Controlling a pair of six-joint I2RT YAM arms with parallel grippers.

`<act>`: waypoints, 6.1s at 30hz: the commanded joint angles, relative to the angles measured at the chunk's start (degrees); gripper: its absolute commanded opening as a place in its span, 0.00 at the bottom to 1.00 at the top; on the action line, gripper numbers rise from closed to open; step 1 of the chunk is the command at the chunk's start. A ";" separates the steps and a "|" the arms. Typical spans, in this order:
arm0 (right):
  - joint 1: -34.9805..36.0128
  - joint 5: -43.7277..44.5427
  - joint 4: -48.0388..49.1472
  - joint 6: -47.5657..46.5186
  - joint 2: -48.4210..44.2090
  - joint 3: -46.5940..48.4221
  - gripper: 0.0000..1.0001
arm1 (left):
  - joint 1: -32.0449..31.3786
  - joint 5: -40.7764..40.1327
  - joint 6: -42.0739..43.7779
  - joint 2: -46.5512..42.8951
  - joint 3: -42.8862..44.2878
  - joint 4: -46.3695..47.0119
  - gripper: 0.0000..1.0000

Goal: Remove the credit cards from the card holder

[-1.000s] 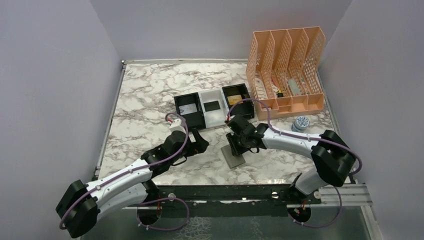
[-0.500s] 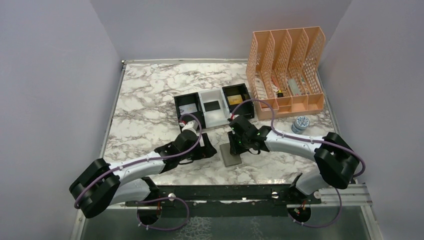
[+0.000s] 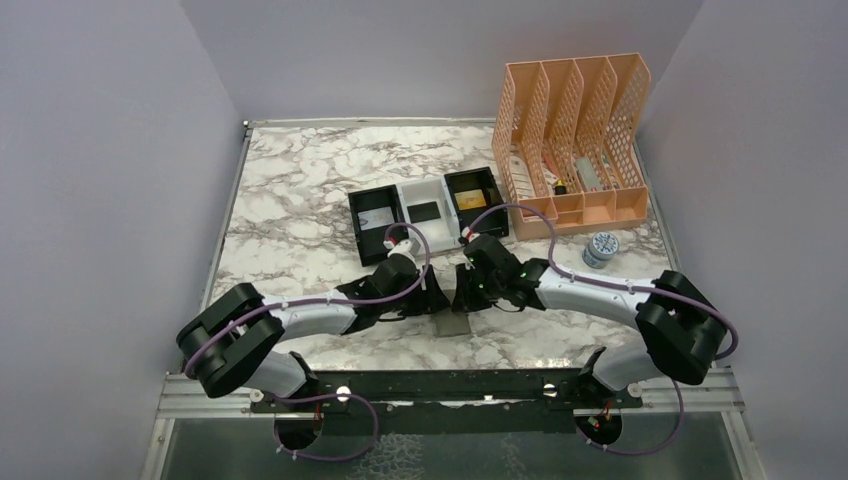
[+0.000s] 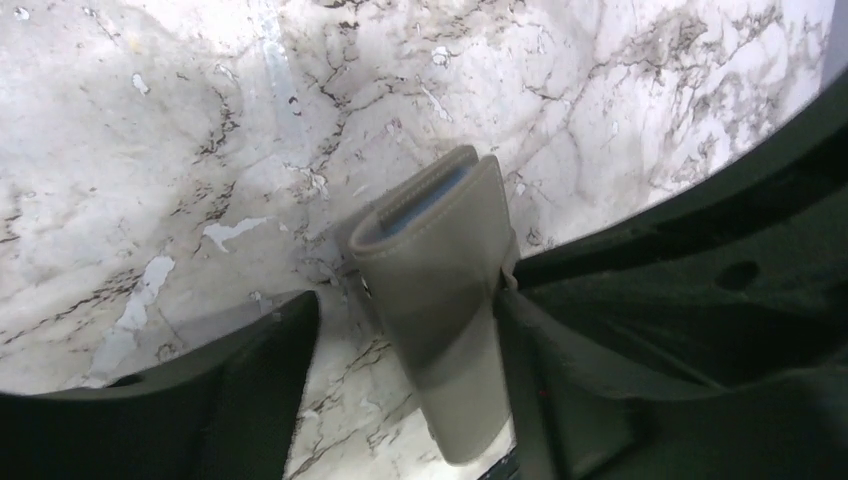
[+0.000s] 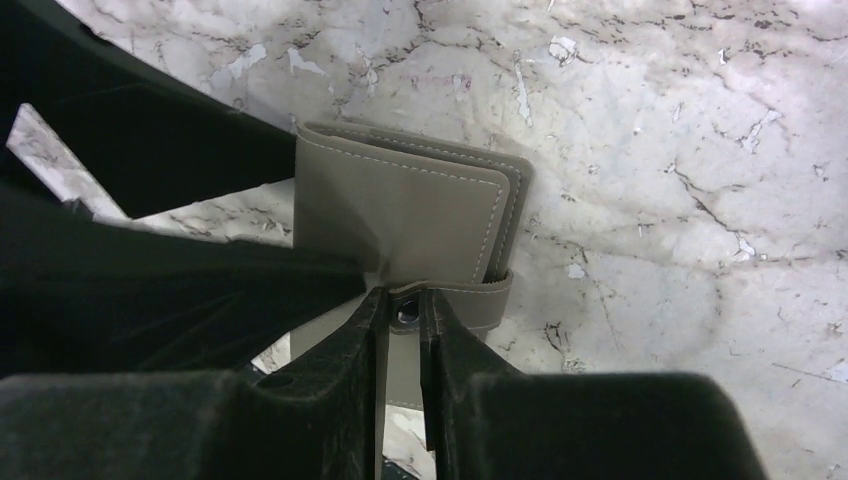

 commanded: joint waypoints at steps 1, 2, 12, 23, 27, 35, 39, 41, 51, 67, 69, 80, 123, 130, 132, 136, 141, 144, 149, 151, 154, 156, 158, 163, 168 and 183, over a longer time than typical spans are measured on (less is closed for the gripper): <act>0.33 -1.91 3.95 2.42 -3.38 -1.35 0.01 | -0.50 0.96 0.29 3.32 1.26 0.30 0.60; 0.34 -1.93 4.30 2.57 -3.59 -1.68 0.01 | -0.60 0.94 0.34 3.90 1.45 -0.09 0.55; 0.34 -0.71 2.73 2.61 -3.90 -1.30 0.01 | -0.60 0.75 1.05 5.46 1.40 -0.88 0.29; 0.34 15.31 -14.64 5.01 -8.59 -1.06 0.06 | -0.61 -0.80 2.52 4.81 2.48 -3.94 0.29; 0.30 15.64 -15.59 5.26 -10.17 -2.45 0.22 | -0.59 -0.53 3.05 4.74 2.72 -3.96 0.31; 0.34 12.14 -10.58 4.49 -7.61 -2.41 0.25 | -0.59 1.07 4.02 5.42 3.63 -4.16 0.33; 0.34 11.99 -8.98 4.17 -6.14 -2.43 0.19 | -0.62 1.52 4.24 5.47 3.82 -4.25 0.34; 0.33 10.24 -7.36 4.14 -6.03 -3.24 0.15 | -0.61 1.54 4.32 5.30 3.82 -4.35 0.35; 0.34 7.91 -4.88 4.12 -13.17 -3.24 0.01 | -0.63 -4.13 3.39 -2.07 2.35 -7.28 0.65; 0.32 -11.75 7.16 -1.12 -15.76 1.12 0.01 | -0.59 -25.92 -1.68 -31.09 -0.88 -25.40 0.99; 0.34 -13.49 7.85 -1.46 -14.31 1.61 0.01 | -0.59 -26.58 -1.59 -34.08 -1.53 -26.15 0.99; 0.34 -7.31 7.36 1.80 -12.30 0.71 0.01 | -0.53 -19.50 2.12 -32.56 -2.62 -23.31 0.99; -8.01 2.17 5.32 8.08 -12.98 -16.20 0.01 | -0.47 0.24 3.70 -6.79 3.74 -7.43 0.83; -8.01 2.09 5.72 8.15 -12.72 -16.36 0.01 | -0.48 2.74 3.54 -3.60 3.27 -5.42 0.76; -8.01 2.02 5.85 8.16 -12.67 -16.31 0.01 | -0.48 3.12 3.71 -2.85 3.38 -5.34 0.75; -8.01 1.83 6.16 8.14 -12.25 -16.43 0.01 | -0.54 3.41 3.73 -2.03 3.30 -5.17 0.75; -8.05 2.03 6.08 8.33 -11.77 -16.50 0.01 | -0.50 1.69 3.76 -2.75 3.46 -6.89 0.78; -8.02 2.25 5.99 8.52 -11.83 -16.68 0.01 | -0.51 -0.24 3.81 -3.71 3.59 -8.77 0.80; -8.01 2.27 6.07 8.62 -11.93 -16.90 0.01 | -0.50 -2.18 4.55 -5.21 3.18 -9.85 0.81; -8.01 2.27 6.13 8.78 -11.92 -16.99 0.01 | -0.54 -1.50 4.96 -4.72 3.37 -9.63 0.80; -8.03 2.05 6.58 8.77 -11.89 -17.16 0.01 | -0.50 0.38 5.30 -3.01 3.66 -8.67 0.77; -8.01 1.94 6.60 8.78 -11.67 -17.08 0.01 | -0.54 2.01 5.43 -1.68 3.96 -7.93 0.72; -8.06 1.77 6.73 8.74 -11.49 -17.05 0.01 | -0.60 3.48 5.43 -0.81 3.98 -6.57 0.66; -8.01 1.40 7.05 8.60 -10.92 -16.86 0.01 | -0.76 3.43 5.30 -1.44 4.71 -6.23 0.66; -8.01 1.28 7.22 8.59 -10.60 -16.77 0.01 | -0.76 0.36 5.71 -4.00 5.97 -9.91 0.78; -8.01 1.48 7.39 8.81 -10.60 -16.90 0.01 | -1.33 5.36 4.79 -1.82 4.88 -6.31 0.71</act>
